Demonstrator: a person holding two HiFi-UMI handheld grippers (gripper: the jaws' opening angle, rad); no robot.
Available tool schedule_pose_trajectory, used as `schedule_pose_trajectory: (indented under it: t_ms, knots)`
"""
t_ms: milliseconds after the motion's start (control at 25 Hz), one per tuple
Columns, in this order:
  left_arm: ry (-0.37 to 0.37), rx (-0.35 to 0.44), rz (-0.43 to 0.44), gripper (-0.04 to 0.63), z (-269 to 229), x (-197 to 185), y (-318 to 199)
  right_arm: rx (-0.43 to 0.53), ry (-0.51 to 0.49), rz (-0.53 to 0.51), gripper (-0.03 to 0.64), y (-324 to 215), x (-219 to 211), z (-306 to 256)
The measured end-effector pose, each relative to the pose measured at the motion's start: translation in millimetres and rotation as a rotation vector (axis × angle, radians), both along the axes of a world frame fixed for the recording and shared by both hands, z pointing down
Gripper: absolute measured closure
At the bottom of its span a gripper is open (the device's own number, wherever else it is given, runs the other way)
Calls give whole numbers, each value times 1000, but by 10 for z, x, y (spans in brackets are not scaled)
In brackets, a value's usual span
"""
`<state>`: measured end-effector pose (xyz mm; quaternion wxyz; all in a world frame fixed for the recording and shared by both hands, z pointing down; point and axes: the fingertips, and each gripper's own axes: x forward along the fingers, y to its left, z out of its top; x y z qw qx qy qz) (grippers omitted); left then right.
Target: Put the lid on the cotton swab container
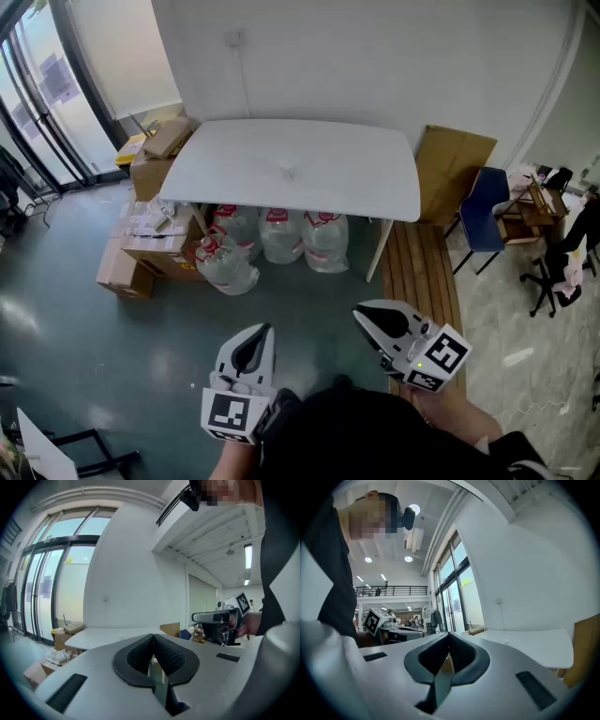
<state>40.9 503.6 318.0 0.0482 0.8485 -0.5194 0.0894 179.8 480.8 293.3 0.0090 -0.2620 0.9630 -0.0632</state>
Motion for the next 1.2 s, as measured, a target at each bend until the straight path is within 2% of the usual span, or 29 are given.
schedule_pose_trajectory:
  t_ms: [280,520,760,920,1200]
  knots:
    - [-11,-21,-28,584,30,232,-10,-19,-35,8,601,-60,367,30]
    - [-24,-8,-62,584,3,487,-35,-34,-85,-37,601,-30,635,25]
    - [-6,-33,-108,584,135,571,-23,-58,-102,-71,601,-13,792,124]
    - [-16,-40,-92,584,166,612,-141,-88,-102,-82,601,-149,780,151]
    - [18,-30,-85,584,192,477,-647,-120,-89,-87,601,-620,590,184]
